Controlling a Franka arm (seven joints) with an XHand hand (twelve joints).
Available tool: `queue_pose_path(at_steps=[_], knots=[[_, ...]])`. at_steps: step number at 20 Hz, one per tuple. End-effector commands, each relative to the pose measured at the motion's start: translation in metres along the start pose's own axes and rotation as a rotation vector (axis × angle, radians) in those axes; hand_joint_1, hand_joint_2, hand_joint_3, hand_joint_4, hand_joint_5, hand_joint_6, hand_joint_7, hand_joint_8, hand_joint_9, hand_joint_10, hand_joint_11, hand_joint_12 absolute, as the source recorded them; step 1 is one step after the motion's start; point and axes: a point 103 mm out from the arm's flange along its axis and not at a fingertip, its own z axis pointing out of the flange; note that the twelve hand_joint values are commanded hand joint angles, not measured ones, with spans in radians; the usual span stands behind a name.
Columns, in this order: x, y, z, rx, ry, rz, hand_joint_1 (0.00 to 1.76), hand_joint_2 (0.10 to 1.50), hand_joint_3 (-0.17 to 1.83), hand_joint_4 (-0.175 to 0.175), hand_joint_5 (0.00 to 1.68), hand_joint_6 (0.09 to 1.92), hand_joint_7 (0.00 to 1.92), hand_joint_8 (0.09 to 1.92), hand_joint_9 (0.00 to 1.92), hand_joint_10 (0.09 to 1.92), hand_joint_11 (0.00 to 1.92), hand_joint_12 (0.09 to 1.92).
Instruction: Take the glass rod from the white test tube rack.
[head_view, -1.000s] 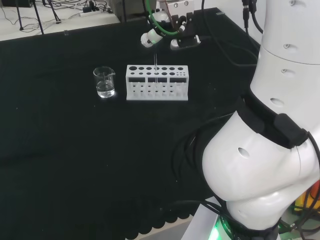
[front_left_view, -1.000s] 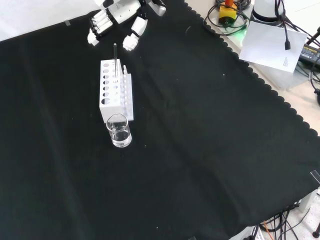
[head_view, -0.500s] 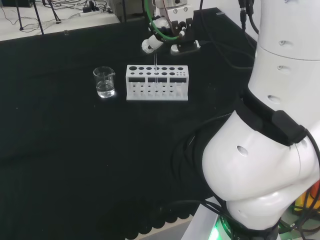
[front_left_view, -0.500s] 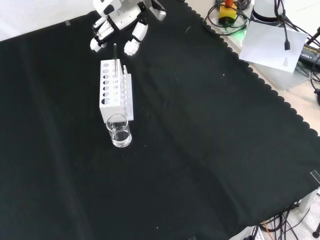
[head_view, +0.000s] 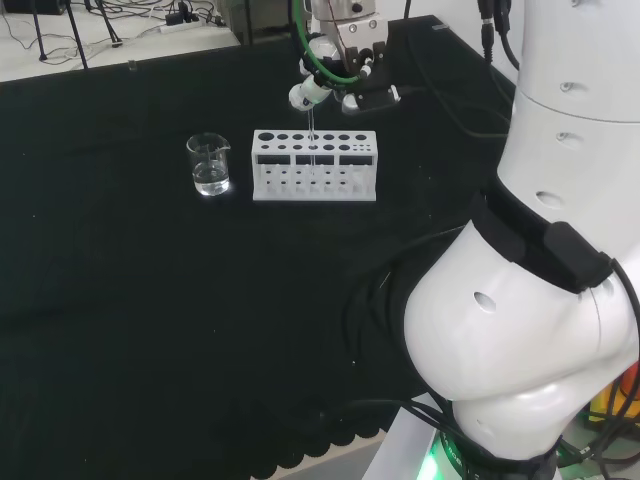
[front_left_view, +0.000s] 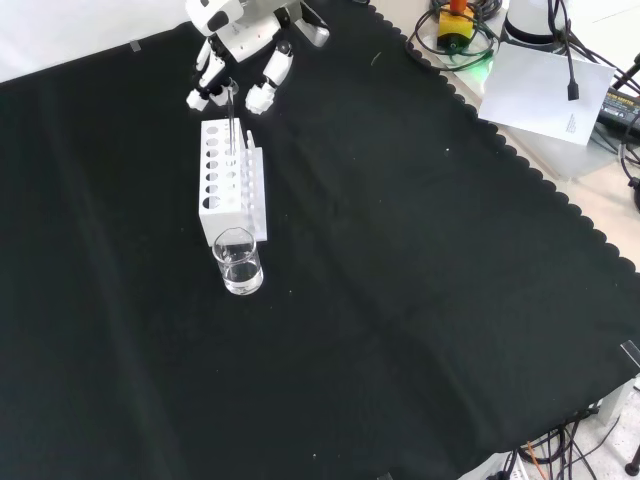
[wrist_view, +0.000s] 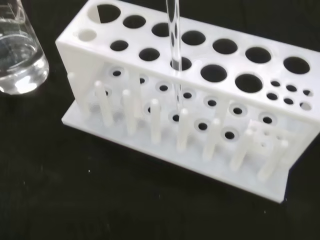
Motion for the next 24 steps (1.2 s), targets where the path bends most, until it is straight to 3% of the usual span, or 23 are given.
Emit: queue_pose_path(at_steps=[1,5,8,12,20,24], knots=[[0.001,0.0,-0.003,-0.058,0.008,-0.024,0.64,1.09,0.39,-0.175,0.36,0.67,0.87,0.98,1.1,1.0,0.78,1.26],[0.002,0.002,-0.005,-0.097,-0.001,-0.031,0.68,1.05,0.48,-0.175,0.34,0.86,0.93,0.99,1.16,1.01,0.87,1.25],[0.004,0.005,-0.009,-0.089,-0.003,-0.028,0.72,1.03,0.53,-0.175,0.36,0.91,0.97,0.99,1.2,1.01,0.93,1.23],[0.004,0.014,-0.013,-0.103,-0.003,-0.037,0.77,1.0,0.57,-0.175,0.38,0.96,1.0,0.99,1.23,1.0,0.99,1.21],[0.005,0.022,-0.014,-0.143,-0.007,-0.046,0.93,0.91,0.69,-0.175,0.52,1.06,1.13,1.04,1.38,0.98,1.29,1.08],[0.004,0.026,-0.009,-0.13,-0.004,-0.046,0.97,0.9,0.72,-0.175,0.55,1.08,1.18,1.04,1.43,0.98,1.41,1.02]])
